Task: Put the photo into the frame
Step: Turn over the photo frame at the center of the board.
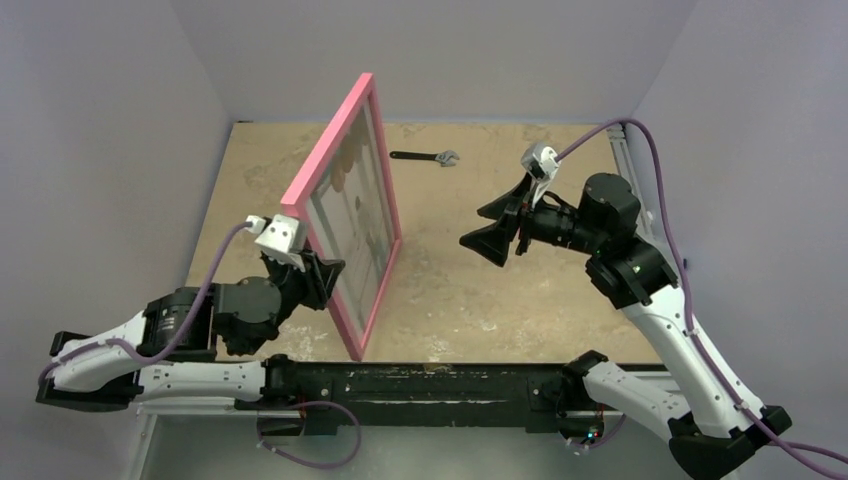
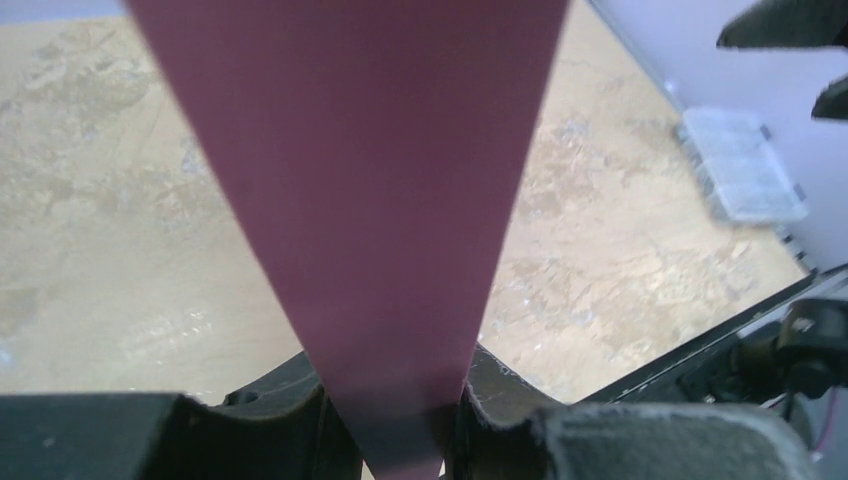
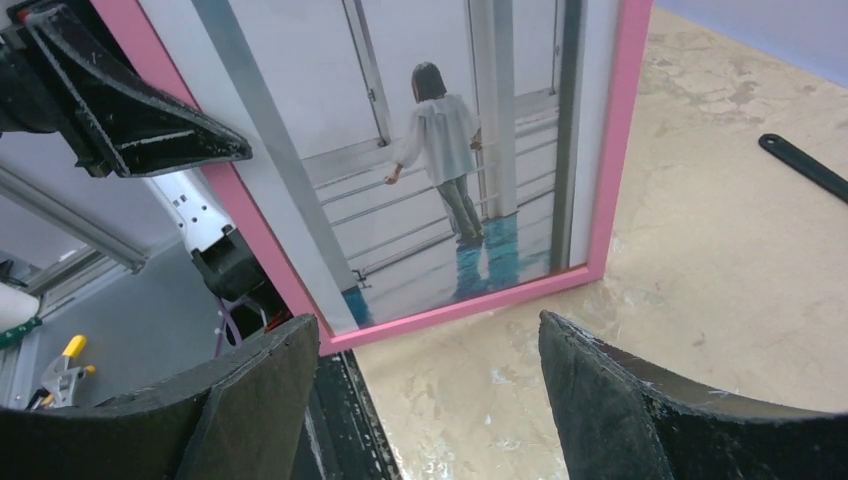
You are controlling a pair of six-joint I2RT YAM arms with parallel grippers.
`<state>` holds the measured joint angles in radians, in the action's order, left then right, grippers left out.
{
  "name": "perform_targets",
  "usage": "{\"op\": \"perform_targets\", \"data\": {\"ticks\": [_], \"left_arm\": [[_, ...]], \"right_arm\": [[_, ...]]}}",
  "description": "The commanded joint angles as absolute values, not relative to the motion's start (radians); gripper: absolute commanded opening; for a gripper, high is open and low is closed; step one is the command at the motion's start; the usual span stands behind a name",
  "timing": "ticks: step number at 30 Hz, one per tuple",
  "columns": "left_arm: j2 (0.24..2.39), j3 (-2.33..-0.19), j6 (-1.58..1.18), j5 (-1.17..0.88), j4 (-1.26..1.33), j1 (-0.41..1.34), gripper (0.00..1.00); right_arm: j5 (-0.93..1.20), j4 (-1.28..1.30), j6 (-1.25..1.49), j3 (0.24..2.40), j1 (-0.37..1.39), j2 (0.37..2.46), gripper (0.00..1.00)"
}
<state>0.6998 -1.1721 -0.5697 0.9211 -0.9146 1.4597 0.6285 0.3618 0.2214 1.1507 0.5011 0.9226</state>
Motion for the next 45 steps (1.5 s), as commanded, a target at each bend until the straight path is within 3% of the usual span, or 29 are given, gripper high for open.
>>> {"op": "perform_targets", "data": {"ticks": [1,20,45], "left_arm": [[0.617,-1.108,-0.708,0.782,-0.766,1.396,0.0],[0.401,-0.816,-1.054,0.824,-0.859,1.357,0.0],[0.72,-0.508,-1.68,0.845,-0.724,1.25,0.0]], "right_arm": [[0.642,0.354,0.235,1.135,0.502,0.909,0.79],[0.633,0.323,0.266,1.058,0.501,0.92,0.79],[0.494,0.406,0.291,0.964,0.502,0.975,0.8]]}}
